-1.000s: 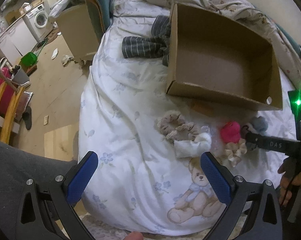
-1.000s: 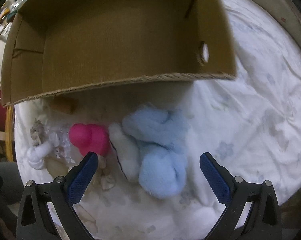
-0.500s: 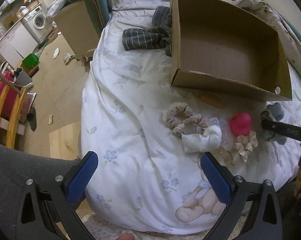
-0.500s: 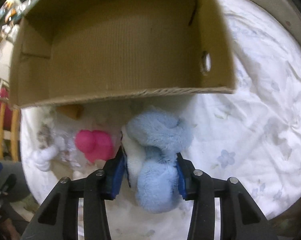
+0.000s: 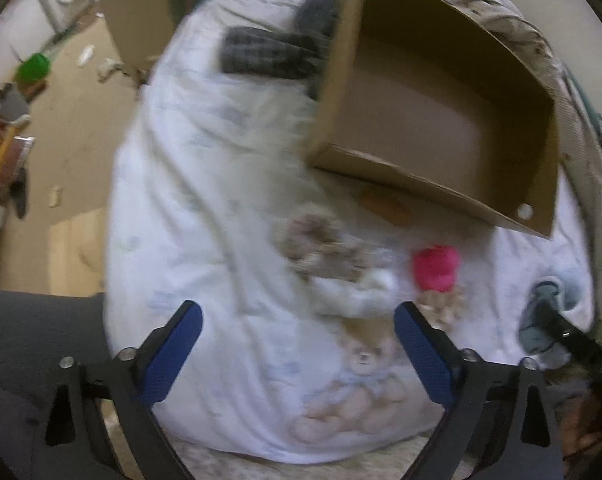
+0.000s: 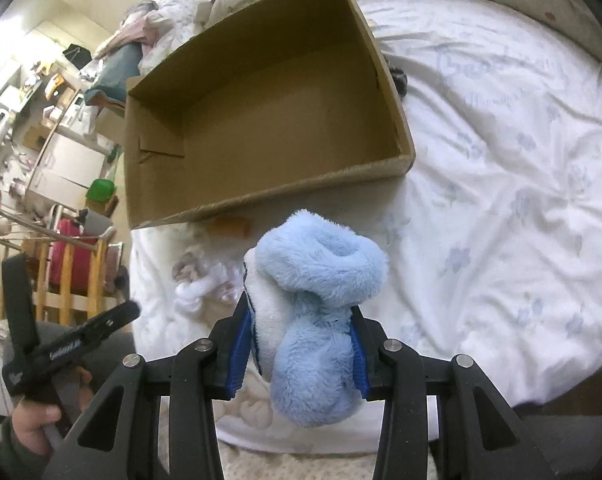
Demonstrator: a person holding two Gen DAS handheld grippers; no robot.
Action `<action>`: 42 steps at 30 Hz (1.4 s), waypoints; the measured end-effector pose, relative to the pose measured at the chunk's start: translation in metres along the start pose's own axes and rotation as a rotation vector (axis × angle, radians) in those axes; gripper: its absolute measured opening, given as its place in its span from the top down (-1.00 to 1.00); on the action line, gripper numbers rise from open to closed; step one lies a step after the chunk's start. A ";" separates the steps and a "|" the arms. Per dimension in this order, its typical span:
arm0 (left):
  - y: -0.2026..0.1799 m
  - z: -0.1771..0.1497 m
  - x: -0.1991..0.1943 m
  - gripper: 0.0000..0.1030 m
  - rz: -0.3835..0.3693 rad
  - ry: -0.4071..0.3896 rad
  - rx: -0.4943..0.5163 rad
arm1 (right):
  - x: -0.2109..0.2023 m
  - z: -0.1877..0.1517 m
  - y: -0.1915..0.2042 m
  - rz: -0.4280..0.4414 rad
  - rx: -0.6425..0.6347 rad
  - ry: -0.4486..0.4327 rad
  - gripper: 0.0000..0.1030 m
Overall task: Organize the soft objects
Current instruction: 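Grasp the blue plush sock bundle with the right gripper, then carry the blue bundle toward the box while the left gripper grasps the white sock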
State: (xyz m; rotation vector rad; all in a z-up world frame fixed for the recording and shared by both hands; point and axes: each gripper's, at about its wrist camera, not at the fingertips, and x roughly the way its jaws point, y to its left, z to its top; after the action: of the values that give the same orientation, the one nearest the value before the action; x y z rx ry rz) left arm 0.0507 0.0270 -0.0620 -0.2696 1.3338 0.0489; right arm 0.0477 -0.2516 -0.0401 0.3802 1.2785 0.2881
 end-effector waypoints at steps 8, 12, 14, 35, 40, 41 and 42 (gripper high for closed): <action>-0.030 0.010 0.043 -0.55 -0.043 0.121 -0.029 | 0.023 -0.001 0.012 0.029 0.027 0.022 0.15; -0.034 0.013 0.056 0.04 -0.034 0.149 -0.045 | 0.022 -0.001 0.021 0.029 -0.002 0.016 0.15; -0.032 0.011 0.059 0.35 -0.033 0.160 -0.051 | 0.024 0.000 0.022 0.034 0.000 0.017 0.15; -0.006 -0.027 -0.001 0.65 -0.040 0.047 0.033 | 0.024 -0.005 0.033 0.036 -0.043 0.031 0.13; -0.006 -0.019 -0.034 0.65 0.009 -0.048 0.072 | 0.018 -0.007 0.033 0.047 -0.039 0.019 0.13; -0.005 -0.014 -0.039 0.65 0.010 -0.059 0.069 | 0.015 -0.007 0.034 0.051 -0.039 0.017 0.13; -0.005 -0.010 -0.044 0.65 0.008 -0.073 0.069 | 0.012 -0.006 0.034 0.058 -0.038 0.011 0.13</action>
State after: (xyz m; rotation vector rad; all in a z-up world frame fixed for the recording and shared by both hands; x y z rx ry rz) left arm 0.0316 0.0248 -0.0211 -0.2026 1.2613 0.0192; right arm 0.0454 -0.2148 -0.0370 0.3841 1.2725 0.3629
